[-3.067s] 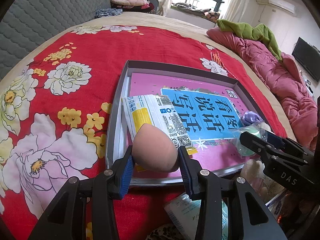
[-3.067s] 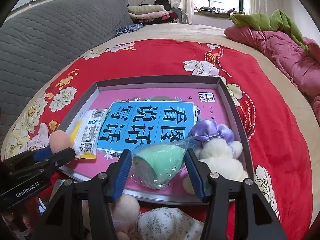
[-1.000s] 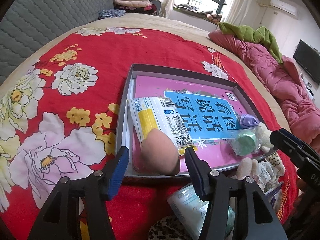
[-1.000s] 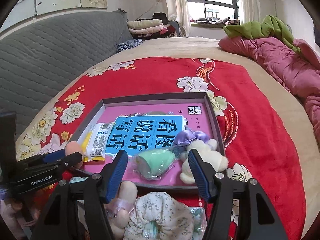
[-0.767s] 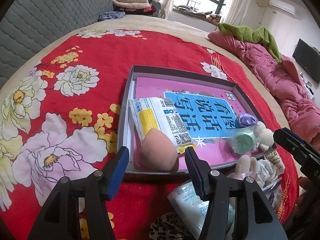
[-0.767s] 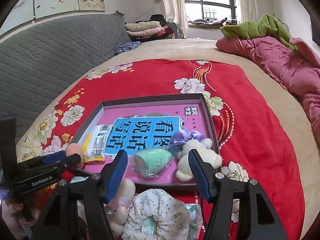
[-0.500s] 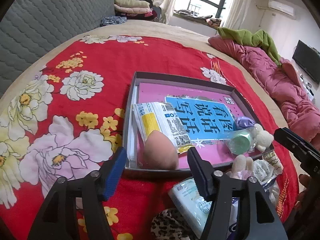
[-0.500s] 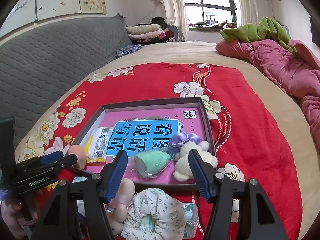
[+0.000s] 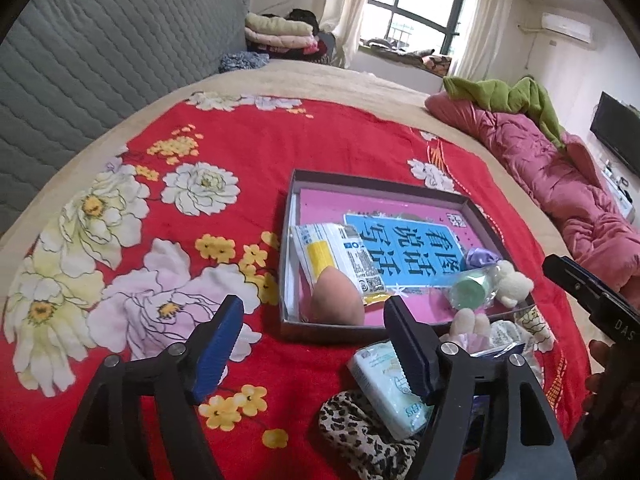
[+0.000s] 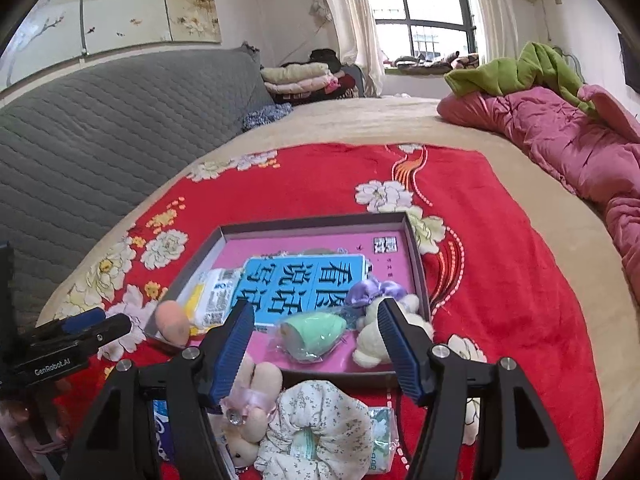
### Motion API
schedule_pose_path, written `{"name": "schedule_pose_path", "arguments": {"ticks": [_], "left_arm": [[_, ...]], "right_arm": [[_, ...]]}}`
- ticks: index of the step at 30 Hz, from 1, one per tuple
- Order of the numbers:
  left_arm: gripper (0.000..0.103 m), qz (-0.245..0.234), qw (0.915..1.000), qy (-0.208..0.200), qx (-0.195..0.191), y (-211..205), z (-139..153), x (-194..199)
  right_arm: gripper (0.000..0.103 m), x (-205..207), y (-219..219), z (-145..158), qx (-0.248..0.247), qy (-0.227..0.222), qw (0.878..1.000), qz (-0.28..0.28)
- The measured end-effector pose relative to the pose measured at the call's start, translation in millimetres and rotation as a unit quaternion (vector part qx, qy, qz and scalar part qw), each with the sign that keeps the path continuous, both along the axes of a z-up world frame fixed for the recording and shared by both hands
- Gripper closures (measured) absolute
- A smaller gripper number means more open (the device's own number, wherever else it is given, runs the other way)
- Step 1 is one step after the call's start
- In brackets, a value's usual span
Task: Organize soft objects
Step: 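Withdraw both tools from the box back toward the pile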
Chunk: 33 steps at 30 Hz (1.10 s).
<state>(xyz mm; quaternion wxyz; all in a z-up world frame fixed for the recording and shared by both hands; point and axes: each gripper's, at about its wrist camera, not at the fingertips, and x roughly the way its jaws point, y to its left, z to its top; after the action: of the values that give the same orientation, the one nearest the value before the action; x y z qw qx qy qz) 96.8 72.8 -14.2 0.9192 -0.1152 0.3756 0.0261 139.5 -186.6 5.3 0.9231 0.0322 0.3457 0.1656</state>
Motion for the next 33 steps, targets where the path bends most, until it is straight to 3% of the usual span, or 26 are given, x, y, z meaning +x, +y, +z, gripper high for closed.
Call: {"name": "schedule_pose_path", "arguments": {"ticks": [17,33], "left_arm": [[0.028,0.001,0.9996,-0.028,0.004,-12,36,-29],[0.027,0.006,0.9995,-0.030,0.005,-14,45,-45]], "right_arm": [[0.035,-23,-15,36,0.012,-0.046,0.999,-0.008],[0.034,-44,-35,53,0.015,-0.073,0.997,-0.020]]}}
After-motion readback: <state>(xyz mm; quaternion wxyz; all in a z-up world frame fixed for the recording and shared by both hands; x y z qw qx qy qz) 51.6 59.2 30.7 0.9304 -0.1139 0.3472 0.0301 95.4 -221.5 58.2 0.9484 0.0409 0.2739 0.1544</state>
